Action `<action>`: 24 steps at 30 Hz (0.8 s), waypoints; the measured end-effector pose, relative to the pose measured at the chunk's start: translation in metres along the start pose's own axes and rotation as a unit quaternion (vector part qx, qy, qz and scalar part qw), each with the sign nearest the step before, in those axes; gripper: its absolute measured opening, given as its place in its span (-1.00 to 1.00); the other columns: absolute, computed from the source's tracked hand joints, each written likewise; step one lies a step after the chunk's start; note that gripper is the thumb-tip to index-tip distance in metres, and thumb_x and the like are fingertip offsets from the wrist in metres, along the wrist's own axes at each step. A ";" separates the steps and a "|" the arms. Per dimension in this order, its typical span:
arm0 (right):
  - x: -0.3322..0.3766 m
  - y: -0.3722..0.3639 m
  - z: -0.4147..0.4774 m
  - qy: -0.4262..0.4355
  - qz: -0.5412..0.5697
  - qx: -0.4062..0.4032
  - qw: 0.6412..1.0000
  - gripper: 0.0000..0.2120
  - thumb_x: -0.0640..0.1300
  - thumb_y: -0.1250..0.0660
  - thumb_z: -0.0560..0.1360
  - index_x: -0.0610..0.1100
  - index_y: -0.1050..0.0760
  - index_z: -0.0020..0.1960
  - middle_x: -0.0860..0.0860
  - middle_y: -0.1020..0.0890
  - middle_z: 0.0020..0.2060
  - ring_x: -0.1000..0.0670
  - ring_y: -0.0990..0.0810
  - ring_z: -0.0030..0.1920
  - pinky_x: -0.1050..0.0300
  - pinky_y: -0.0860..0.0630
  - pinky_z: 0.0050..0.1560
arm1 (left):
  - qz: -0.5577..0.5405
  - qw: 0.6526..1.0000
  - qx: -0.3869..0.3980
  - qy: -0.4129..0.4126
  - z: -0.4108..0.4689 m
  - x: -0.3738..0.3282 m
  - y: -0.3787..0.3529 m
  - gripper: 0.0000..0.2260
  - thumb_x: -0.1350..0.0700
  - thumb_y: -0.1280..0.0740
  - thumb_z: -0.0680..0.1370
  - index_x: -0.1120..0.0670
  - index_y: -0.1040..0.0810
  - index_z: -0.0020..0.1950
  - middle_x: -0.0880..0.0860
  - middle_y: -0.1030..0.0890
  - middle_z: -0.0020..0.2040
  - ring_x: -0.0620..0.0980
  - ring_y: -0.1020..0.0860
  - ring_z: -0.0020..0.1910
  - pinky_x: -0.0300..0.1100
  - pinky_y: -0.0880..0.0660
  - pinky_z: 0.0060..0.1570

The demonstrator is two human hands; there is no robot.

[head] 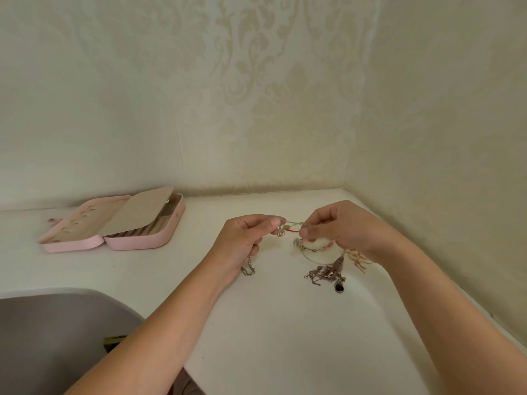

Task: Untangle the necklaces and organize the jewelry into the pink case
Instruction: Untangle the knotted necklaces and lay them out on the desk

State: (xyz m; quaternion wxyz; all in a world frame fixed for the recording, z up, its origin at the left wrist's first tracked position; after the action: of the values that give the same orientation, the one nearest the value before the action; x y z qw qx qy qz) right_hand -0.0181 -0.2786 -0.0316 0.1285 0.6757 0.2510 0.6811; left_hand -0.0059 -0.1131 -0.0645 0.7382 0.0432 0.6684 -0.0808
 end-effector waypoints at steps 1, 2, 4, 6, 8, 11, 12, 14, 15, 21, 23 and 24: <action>0.001 0.002 0.000 0.005 -0.010 -0.009 1.000 -0.85 -0.12 -0.47 0.43 -0.21 -0.67 -0.12 0.06 -0.58 -0.40 0.20 -0.31 -0.59 0.42 -0.19 -0.54 | 0.003 1.000 -0.007 -0.002 0.000 0.000 0.001 -0.91 0.10 -0.41 0.48 0.05 -0.70 -0.11 -0.15 -0.57 -0.36 -0.18 -0.25 -0.47 -0.38 -0.19 -0.48; 0.002 0.004 -0.001 0.010 -0.015 -0.013 1.000 -0.85 -0.08 -0.47 0.43 -0.16 -0.68 -0.12 0.08 -0.55 -0.45 0.19 -0.30 -0.58 0.41 -0.20 -0.53 | 0.004 1.000 -0.011 -0.002 0.001 0.000 0.002 -0.91 0.10 -0.41 0.48 0.05 -0.70 -0.10 -0.14 -0.58 -0.34 -0.18 -0.25 -0.46 -0.38 -0.20 -0.48; 0.003 0.004 -0.002 0.020 -0.010 -0.008 1.000 -0.86 -0.01 -0.46 0.43 -0.08 -0.70 -0.12 0.10 -0.50 -0.50 0.15 -0.25 -0.56 0.37 -0.18 -0.50 | 0.007 1.000 -0.011 -0.003 0.001 0.001 0.002 -0.91 0.10 -0.41 0.48 0.05 -0.70 -0.10 -0.10 -0.63 -0.29 -0.18 -0.25 -0.47 -0.38 -0.20 -0.48; 0.005 0.005 -0.003 0.030 0.008 -0.012 0.999 -0.86 0.01 -0.42 0.47 -0.04 -0.71 -0.11 0.08 -0.48 -0.50 0.15 -0.23 -0.55 0.33 -0.18 -0.46 | 0.009 1.000 -0.017 0.001 0.001 0.002 0.003 -0.92 0.11 -0.41 0.49 0.07 -0.69 -0.10 -0.07 -0.65 -0.26 -0.18 -0.24 -0.48 -0.38 -0.19 -0.48; 0.007 0.008 -0.003 0.043 0.026 -0.026 0.998 -0.83 0.00 -0.38 0.51 -0.05 -0.70 -0.09 0.08 -0.50 -0.48 0.18 -0.32 -0.53 0.31 -0.25 -0.38 | 0.007 1.000 -0.019 0.007 0.002 0.003 0.003 -0.95 0.14 -0.41 0.49 0.08 -0.66 -0.13 -0.06 -0.67 -0.25 -0.18 -0.22 -0.48 -0.38 -0.18 -0.50; 0.010 0.009 -0.003 0.062 0.068 -0.035 0.995 -0.82 -0.04 -0.34 0.54 -0.07 -0.70 -0.09 0.07 -0.55 -0.40 0.18 -0.39 -0.47 0.34 -0.35 -0.36 | 0.023 0.999 -0.007 0.021 0.003 0.008 0.002 -0.91 0.11 -0.42 0.48 0.11 -0.65 -0.13 -0.11 -0.57 -0.37 -0.17 -0.21 -0.48 -0.38 -0.18 -0.50; 0.010 0.009 -0.002 0.063 0.073 -0.036 0.995 -0.81 -0.06 -0.33 0.54 -0.09 -0.70 -0.08 0.08 -0.55 -0.39 0.19 -0.38 -0.47 0.39 -0.34 -0.39 | 0.032 0.999 -0.004 0.031 0.004 0.010 0.001 -0.87 0.06 -0.43 0.46 0.12 -0.64 -0.13 -0.13 -0.46 -0.45 -0.16 -0.20 -0.48 -0.37 -0.18 -0.50; 0.009 0.010 -0.002 0.057 0.059 -0.043 0.996 -0.80 -0.06 -0.32 0.56 -0.10 -0.70 -0.07 0.14 -0.51 -0.43 0.22 -0.37 -0.51 0.44 -0.27 -0.45 | 0.025 0.998 0.003 0.052 0.002 0.012 0.000 -0.77 -0.06 -0.42 0.40 0.11 -0.64 -0.16 -0.09 -0.30 -0.43 -0.15 -0.17 -0.47 -0.37 -0.16 -0.48; 0.009 0.011 -0.003 0.054 0.052 -0.045 0.996 -0.80 -0.06 -0.31 0.56 -0.09 -0.70 -0.08 0.16 -0.49 -0.45 0.23 -0.37 -0.52 0.44 -0.26 -0.47 | 0.006 0.998 0.007 0.059 0.002 0.012 -0.001 -0.75 -0.08 -0.41 0.39 0.11 -0.64 -0.18 -0.04 -0.32 -0.37 -0.14 -0.17 -0.46 -0.36 -0.15 -0.49; 0.005 0.019 -0.003 0.034 0.074 -0.075 0.994 -0.80 -0.08 -0.29 0.57 -0.06 -0.67 -0.11 0.27 -0.52 -0.53 0.21 -0.42 -0.44 0.36 -0.23 -0.44 | -0.144 0.986 -0.011 0.081 0.004 0.011 0.001 -0.72 -0.07 -0.36 0.43 0.02 -0.44 -0.43 -0.06 -0.56 -0.28 -0.17 -0.23 -0.48 -0.37 -0.15 -0.57; 0.003 0.023 -0.002 0.036 0.092 -0.093 0.991 -0.77 -0.09 -0.26 0.59 -0.09 -0.67 -0.11 0.20 -0.35 -0.61 0.14 -0.26 -0.52 0.29 -0.18 -0.44 | -0.185 0.980 -0.002 0.075 0.005 0.009 0.001 -0.73 -0.08 -0.35 0.39 0.01 -0.42 -0.43 -0.06 -0.48 -0.38 -0.17 -0.21 -0.48 -0.37 -0.13 -0.59; 0.003 0.024 -0.001 0.039 0.102 -0.097 0.989 -0.75 -0.08 -0.25 0.60 -0.09 -0.67 -0.12 0.17 -0.32 -0.59 0.11 -0.23 -0.51 0.28 -0.18 -0.45 | -0.183 0.980 0.001 0.072 0.004 0.008 0.001 -0.73 -0.08 -0.35 0.40 0.01 -0.41 -0.41 -0.06 -0.42 -0.42 -0.16 -0.20 -0.49 -0.37 -0.13 -0.60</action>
State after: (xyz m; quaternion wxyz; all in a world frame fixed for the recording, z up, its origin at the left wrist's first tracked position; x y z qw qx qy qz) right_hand -0.0151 -0.2973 -0.0163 0.1136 0.6551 0.1187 0.7375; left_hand -0.0012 -0.1132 -0.0719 0.6608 -0.0738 0.7162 -0.2121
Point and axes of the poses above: each hand's wrist, its own z-axis towards the middle knuckle, its own y-axis out of the back of the hand, x = y × z, the point moved 8 cm from there along z, towards the middle knuckle
